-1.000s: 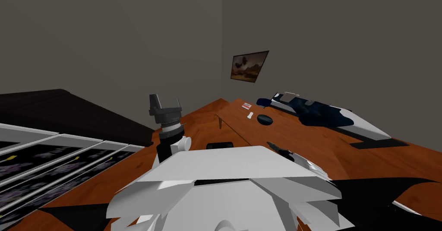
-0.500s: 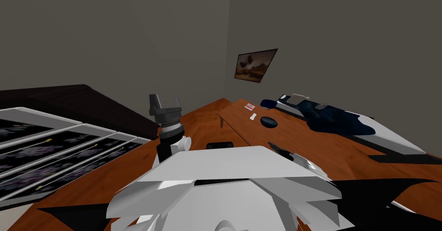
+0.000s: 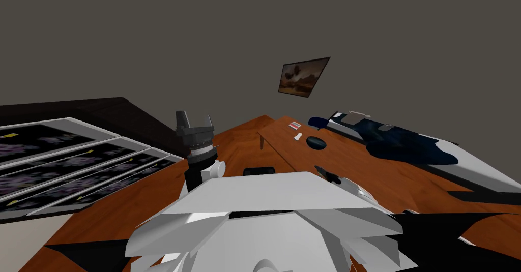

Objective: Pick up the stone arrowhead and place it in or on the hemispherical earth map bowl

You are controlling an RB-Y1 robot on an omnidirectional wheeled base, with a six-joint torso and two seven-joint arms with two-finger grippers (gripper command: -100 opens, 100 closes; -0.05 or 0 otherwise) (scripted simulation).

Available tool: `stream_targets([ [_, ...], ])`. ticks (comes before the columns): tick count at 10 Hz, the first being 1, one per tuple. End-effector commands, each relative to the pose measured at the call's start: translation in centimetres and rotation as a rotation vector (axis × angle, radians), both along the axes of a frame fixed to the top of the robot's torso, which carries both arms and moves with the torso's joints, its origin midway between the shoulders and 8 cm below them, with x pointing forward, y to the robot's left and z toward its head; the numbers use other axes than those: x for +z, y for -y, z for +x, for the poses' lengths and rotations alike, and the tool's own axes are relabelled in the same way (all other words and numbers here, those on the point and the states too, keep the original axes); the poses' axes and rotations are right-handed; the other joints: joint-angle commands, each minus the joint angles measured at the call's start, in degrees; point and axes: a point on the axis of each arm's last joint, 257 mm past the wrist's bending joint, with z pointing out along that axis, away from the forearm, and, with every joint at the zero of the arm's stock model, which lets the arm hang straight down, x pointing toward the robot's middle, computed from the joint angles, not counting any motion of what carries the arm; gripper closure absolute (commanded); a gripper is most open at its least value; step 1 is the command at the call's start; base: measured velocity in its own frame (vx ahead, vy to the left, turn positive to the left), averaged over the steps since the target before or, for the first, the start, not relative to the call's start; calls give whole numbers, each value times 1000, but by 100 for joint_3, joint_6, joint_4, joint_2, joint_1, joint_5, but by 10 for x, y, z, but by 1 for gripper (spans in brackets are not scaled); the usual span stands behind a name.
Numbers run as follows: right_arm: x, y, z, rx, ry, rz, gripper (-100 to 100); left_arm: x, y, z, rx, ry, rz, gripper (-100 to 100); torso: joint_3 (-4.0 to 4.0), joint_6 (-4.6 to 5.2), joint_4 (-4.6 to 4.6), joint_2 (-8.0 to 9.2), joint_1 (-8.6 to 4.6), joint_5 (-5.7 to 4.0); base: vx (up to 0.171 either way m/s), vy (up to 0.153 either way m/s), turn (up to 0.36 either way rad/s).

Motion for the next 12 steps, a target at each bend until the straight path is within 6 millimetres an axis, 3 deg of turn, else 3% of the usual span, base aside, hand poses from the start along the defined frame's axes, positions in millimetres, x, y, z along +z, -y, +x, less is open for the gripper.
stream_targets([
  [1,-3,-1,5,-27,2,0,-100,0,0,0,0,0,0,0,0,0,0,0,0,0,-83,-22,127],
  [12,-17,-19,27,-110,-19,32,-100,0,0,0,0,0,0,0,3,-2,1,5,-10,-2,-83,-31,96],
])
